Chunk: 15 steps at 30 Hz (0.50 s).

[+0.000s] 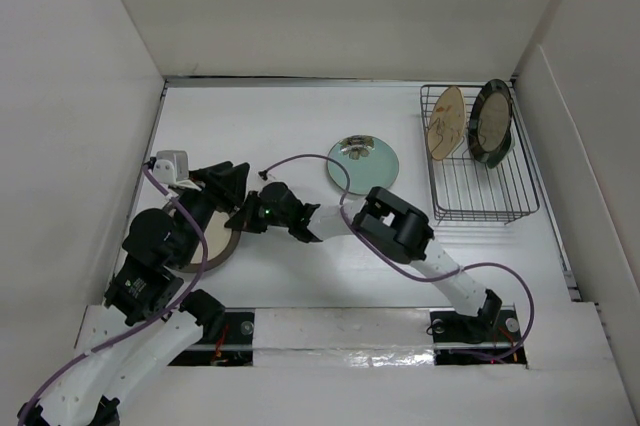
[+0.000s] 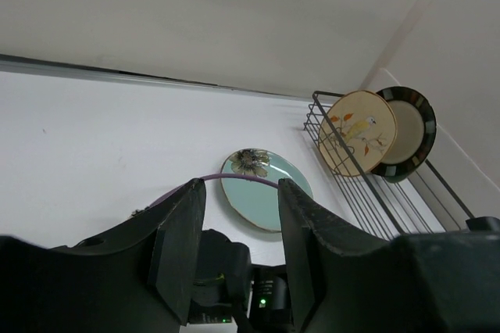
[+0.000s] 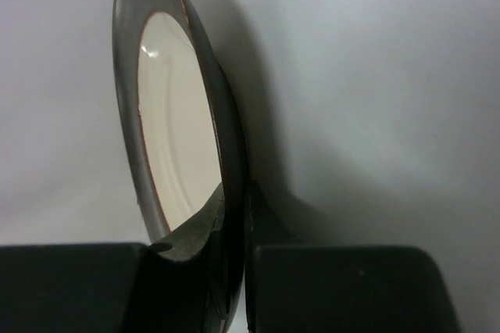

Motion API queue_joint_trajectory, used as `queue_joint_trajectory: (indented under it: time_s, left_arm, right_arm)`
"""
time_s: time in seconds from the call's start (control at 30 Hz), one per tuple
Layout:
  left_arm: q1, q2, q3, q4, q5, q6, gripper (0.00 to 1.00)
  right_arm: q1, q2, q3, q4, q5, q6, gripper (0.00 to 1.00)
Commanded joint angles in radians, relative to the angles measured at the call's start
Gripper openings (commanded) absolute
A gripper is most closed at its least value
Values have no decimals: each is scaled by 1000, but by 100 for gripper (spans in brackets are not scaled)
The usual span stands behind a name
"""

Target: Load the plates into the dish rack

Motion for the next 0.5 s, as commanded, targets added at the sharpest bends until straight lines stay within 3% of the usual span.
queue_joint_trajectory:
  time_s: [0.0,0.17,0.3,0.47]
  left_arm:
    - [4,-19,-7,42,-17,4,39]
    - [4,-41,-6,36,-61,-7,40]
    - [4,-93,-21,53,-95,-12,40]
    - [4,-134,-39,80,-91,-7,42]
  right_arm:
    - [4,-83,-89,139,33,2,0]
    - [-31,-215,-131,170,74,-152,0]
    - [-108,-452,-155,86,180,-314,0]
    - [-318,-727,-336,132,197,-352,0]
